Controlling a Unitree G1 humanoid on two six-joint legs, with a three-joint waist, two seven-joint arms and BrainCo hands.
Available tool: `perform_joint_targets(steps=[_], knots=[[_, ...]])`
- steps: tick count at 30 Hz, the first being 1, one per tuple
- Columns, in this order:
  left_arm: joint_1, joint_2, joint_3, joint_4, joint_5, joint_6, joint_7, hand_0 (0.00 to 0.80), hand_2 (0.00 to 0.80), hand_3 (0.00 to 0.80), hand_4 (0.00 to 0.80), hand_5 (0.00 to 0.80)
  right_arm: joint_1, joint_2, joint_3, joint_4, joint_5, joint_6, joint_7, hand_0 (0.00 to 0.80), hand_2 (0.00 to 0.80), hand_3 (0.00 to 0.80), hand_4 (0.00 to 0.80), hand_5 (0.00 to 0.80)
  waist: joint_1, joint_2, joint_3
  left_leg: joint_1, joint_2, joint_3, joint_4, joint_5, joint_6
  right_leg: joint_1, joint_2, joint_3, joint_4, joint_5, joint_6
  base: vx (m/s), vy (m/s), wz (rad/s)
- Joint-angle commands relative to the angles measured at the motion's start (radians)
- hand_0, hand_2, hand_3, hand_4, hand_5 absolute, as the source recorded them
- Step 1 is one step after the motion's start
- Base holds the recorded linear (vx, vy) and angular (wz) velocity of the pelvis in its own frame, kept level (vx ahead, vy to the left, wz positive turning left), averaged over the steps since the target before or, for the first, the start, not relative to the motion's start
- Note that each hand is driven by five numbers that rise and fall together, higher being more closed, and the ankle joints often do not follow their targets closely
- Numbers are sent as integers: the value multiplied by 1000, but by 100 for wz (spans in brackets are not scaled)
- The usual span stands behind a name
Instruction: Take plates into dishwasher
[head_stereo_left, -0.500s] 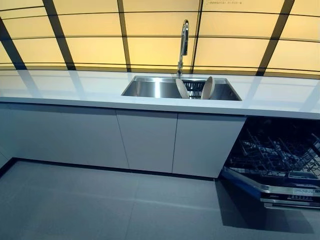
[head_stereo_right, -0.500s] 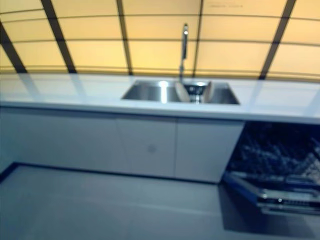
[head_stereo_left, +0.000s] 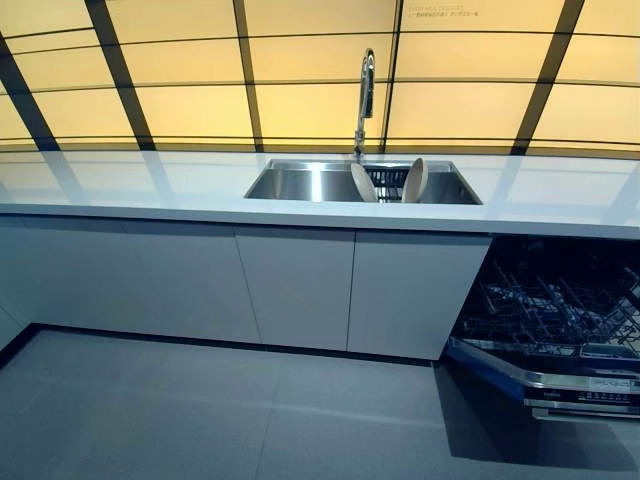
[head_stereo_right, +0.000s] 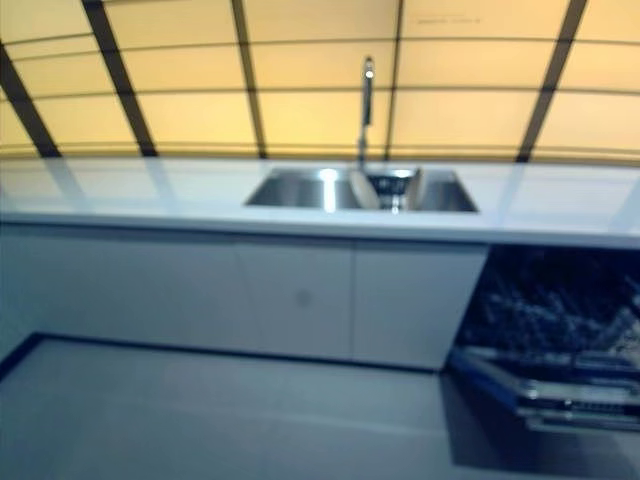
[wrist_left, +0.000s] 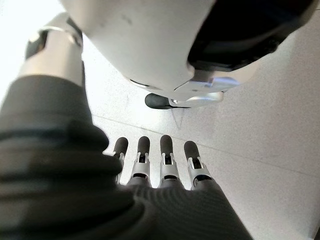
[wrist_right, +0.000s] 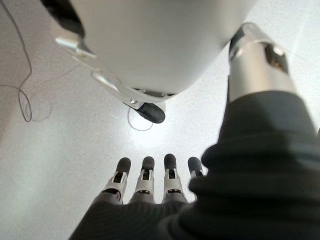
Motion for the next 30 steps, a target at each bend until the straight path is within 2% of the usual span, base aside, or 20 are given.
perform_joint_targets(steps=[1, 13, 17, 20, 21, 24, 25, 26, 27, 28, 29, 30], knots=[[-79, -6, -15, 71, -16, 7, 11, 0, 0, 0, 0, 0, -69, 31, 45, 67, 33, -16, -2, 0, 0, 0, 0, 0, -6, -40, 35, -12, 11, 20, -3, 12, 4, 15, -61, 8, 0, 17, 66, 0, 0, 0], [-90, 5, 9, 73, -10, 18, 29, 0, 0, 0, 0, 0, -60, 36, 59, 50, 66, 2, -18, 0, 0, 0, 0, 0, 11, -55, 62, -29, 14, -21, -3, 21, 7, 19, -53, -15, 7, 6, 56, 6, -48, 7], [-75, 13, 24, 87, 0, 33, 55, 0, 0, 0, 0, 0, -57, 36, 57, 49, 83, 10, -18, 0, 0, 0, 0, 0, 9, -55, 61, -30, 27, -25, -3, 28, 1, 18, -40, -9, 10, -5, 46, 52, -79, 9], [-76, 18, 34, 88, -29, 50, 82, 0, 0, 0, 0, 0, -73, 28, 63, 46, 85, 10, -17, 0, 0, 0, 0, 0, 6, -54, 75, -30, 54, -27, 23, 47, -10, 0, -35, 1, 48, -20, 28, 8, -92, 3], [-76, 20, 43, 86, -40, 55, 93, 0, 0, 0, 0, 0, -85, 18, 67, 36, 80, 20, -11, 0, 0, 0, 0, 0, 7, -61, 97, -76, 74, -36, 135, 63, -19, -19, -38, 8, 87, -25, 10, -38, -102, 5], [-64, 21, 66, 86, -47, 54, 101, 0, 0, 0, 0, 0, -97, 0, 81, 23, 79, 23, -1, 0, 0, 0, 0, 0, 23, -76, 141, -204, 109, -93, 381, 188, -37, -33, -31, 22, 120, -27, -26, -14, -133, 10], [-48, 21, 88, 92, -44, 41, 87, 0, 0, 0, 0, 0, -98, -13, 87, 13, 72, 22, 3, 0, 0, 0, 0, 0, 41, -82, 175, -326, 86, -146, 564, 251, -44, -26, -20, 43, 133, -33, -50, 84, -203, -5], [-28, 18, 106, 92, -33, 39, 70, 0, 0, 0, 0, 0, -96, -24, 86, 7, 56, 25, 10, 0, 0, 0, 0, 0, 61, -81, 198, -422, 47, -166, 645, 284, -44, -12, -8, 67, 138, -40, -61, 204, -122, -25], [-15, 10, 112, 99, -41, 37, 61, 0, 0, 0, 0, 0, -97, -29, 83, 12, 43, 29, 13, 0, 0, 0, 0, 0, 88, -66, 213, -449, -21, -154, 574, 271, -29, 16, 12, 97, 130, -48, -53, 304, -4, -59], [-6, 5, 111, 101, -48, 35, 60, 0, 0, 0, 0, 0, -95, -29, 74, 19, 42, 27, 12, 0, 0, 0, 0, 0, 102, -52, 220, -461, -27, -122, 502, 289, -32, 42, 34, 116, 126, -62, -50, 329, 63, -76], [0, 3, 103, 102, -54, 33, 59, 0, 0, 0, 0, 0, -93, -28, 66, 27, 39, 20, 12, 0, 0, 0, 0, 0, 105, -41, 220, -456, -12, -89, 437, 306, -37, 56, 50, 115, 121, -68, -47, 395, 80, -78], [6, 1, 93, 104, -49, 35, 51, 0, 0, 0, 0, 0, -87, -26, 52, 39, 36, 7, 14, 0, 0, 0, 0, 0, 110, -18, 221, -458, 18, -23, 309, 346, -48, 89, 80, 116, 113, -86, -44, 423, 82, -62]])
